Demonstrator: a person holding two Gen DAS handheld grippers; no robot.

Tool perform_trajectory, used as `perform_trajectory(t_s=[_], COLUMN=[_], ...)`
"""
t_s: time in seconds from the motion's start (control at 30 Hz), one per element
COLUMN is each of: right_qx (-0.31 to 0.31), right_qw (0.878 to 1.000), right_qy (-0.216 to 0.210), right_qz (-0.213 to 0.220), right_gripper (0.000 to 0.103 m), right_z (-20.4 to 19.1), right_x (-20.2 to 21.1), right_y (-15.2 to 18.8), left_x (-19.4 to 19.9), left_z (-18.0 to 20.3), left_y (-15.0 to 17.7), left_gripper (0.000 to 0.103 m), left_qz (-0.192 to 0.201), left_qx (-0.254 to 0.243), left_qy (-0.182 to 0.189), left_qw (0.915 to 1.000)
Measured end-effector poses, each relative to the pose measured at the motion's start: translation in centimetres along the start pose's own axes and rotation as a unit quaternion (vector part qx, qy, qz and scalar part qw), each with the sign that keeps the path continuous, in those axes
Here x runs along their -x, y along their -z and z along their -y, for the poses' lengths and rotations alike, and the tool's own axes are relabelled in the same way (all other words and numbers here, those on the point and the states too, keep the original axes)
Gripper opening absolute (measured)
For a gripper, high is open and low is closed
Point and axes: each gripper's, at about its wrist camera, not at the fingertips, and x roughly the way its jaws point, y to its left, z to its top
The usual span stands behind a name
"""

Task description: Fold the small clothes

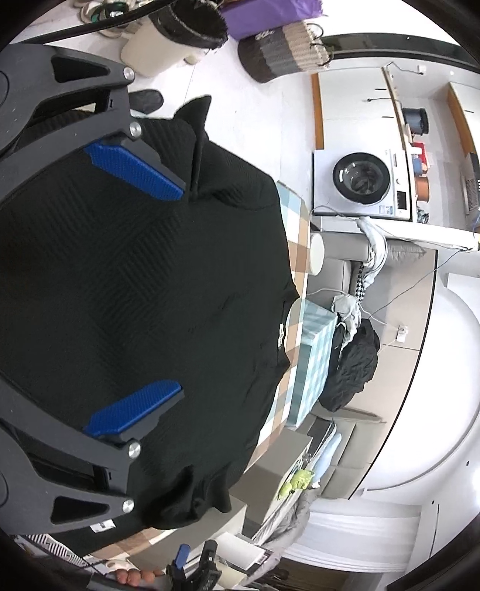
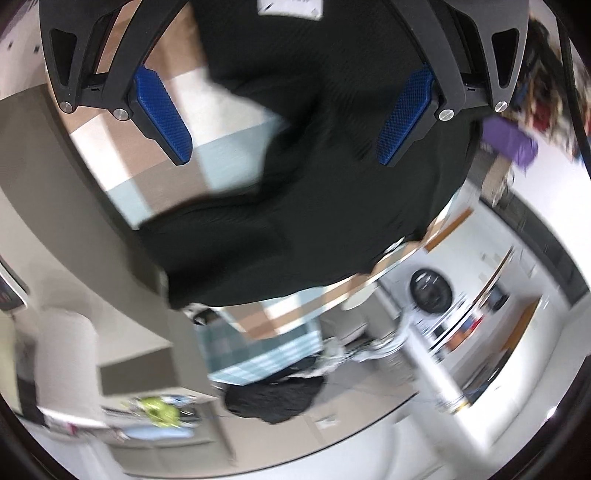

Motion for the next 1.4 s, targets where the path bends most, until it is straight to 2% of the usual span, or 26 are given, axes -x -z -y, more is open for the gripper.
perform_trajectory(t_s=[0.3, 0.43, 0.53, 0.67, 0.73, 0.8, 0.87, 0.93, 1.17, 1.3, 1.4], right_qx=[-0.094, -0.095, -0.093, -0.061, -0.041, -0.027, -0.023, -0.019, -0.025, 0.023, 0.067], right_qw=[0.995, 0.994, 0.993, 0.991, 0.987, 0.982, 0.986, 0.988, 0.996, 0.997, 0.997], right_qy=[0.018, 0.049, 0.069, 0.117, 0.157, 0.185, 0.163, 0.156, 0.081, 0.042, 0.003], right_qz=[-0.034, -0.028, -0.024, -0.016, -0.020, -0.018, -0.014, -0.004, 0.041, 0.058, 0.050], right_gripper=[0.085, 0.083, 0.076, 0.059, 0.044, 0.021, 0.012, 0.011, 0.010, 0.010, 0.009], right_z=[7.5, 8.8, 9.6, 8.7, 7.9, 7.5, 7.6, 7.3, 5.8, 1.3, -3.7], right_x=[-4.5, -5.5, -6.2, -7.2, -7.7, -7.8, -7.0, -6.1, -2.8, -2.8, -3.4], right_y=[-4.1, -5.1, -5.8, -5.9, -5.8, -5.8, -5.7, -5.7, -7.6, -8.9, -9.4], left_x=[-3.8, -5.2, -6.2, -7.4, -7.5, -7.6, -7.8, -7.9, -7.7, -7.3, -7.5], left_z=[-0.7, -0.8, -0.9, -0.3, -0.1, 0.2, 0.3, 0.3, 0.2, -0.2, -0.1], left_y=[-1.7, -1.8, -1.6, -1.4, -1.0, -0.8, -0.7, -0.6, -0.5, -0.6, -0.8], left_gripper=[0.097, 0.097, 0.097, 0.097, 0.097, 0.097, 0.097, 0.097, 0.097, 0.097, 0.097], left_qz=[-0.012, -0.019, -0.023, -0.030, -0.033, -0.033, -0.034, -0.035, -0.035, -0.030, -0.027], left_qx=[0.003, 0.002, 0.000, -0.004, -0.011, -0.017, -0.018, -0.017, -0.012, -0.001, 0.004], left_qy=[-0.011, -0.012, -0.010, -0.004, -0.002, -0.002, 0.001, 0.003, 0.005, 0.008, 0.013], left_qw=[0.9999, 0.9997, 0.9997, 0.9995, 0.9994, 0.9993, 0.9993, 0.9993, 0.9993, 0.9995, 0.9995])
